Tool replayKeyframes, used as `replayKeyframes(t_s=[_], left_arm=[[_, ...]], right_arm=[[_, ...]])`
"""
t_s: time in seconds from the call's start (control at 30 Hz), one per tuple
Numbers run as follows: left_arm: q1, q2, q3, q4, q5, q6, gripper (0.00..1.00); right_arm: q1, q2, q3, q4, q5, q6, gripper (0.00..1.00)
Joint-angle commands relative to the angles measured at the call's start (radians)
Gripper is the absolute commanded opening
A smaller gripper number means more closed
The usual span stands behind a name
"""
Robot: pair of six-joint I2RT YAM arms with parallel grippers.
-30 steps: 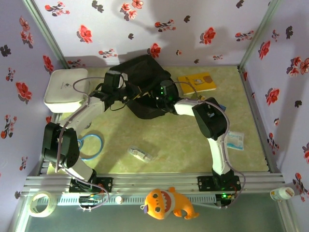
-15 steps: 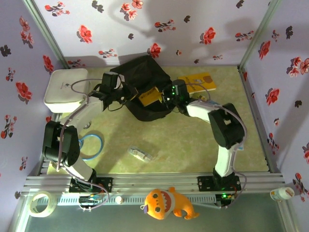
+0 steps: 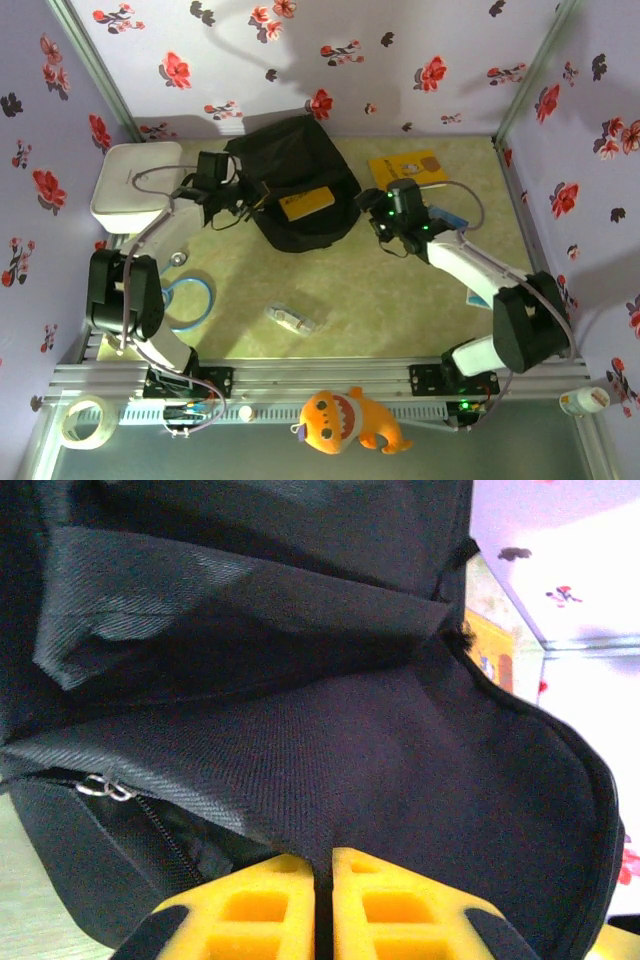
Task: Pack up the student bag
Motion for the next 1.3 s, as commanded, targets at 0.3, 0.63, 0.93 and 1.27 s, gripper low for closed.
replayKeyframes(t_s=[0.3, 0.63, 0.93, 1.27], left_arm=[[0.025, -0.19, -0.135, -0.132, -0.099, 0.109, 0.62], [0.024, -0.335, -0.151, -0.209, -0.178, 0.203, 0.83], [0.023, -0.346, -0.12, -0.228, -0.181, 0.252, 1.0], [0.002, -0.304, -0.068, -0.22, -0.168, 0.285, 1.0]], right_arm=[[-0.203, 0.177, 0.177, -0.271, 0.102, -0.374, 0.78], [-0.217, 0.531, 0.527, -0.384, 0.067, -0.461, 0.81], [-0.218, 0.644, 0.614, -0.438, 0.035, -0.47, 0.87], [-0.19, 0.628, 0.474, -0.386, -0.065, -0.414, 0.84]])
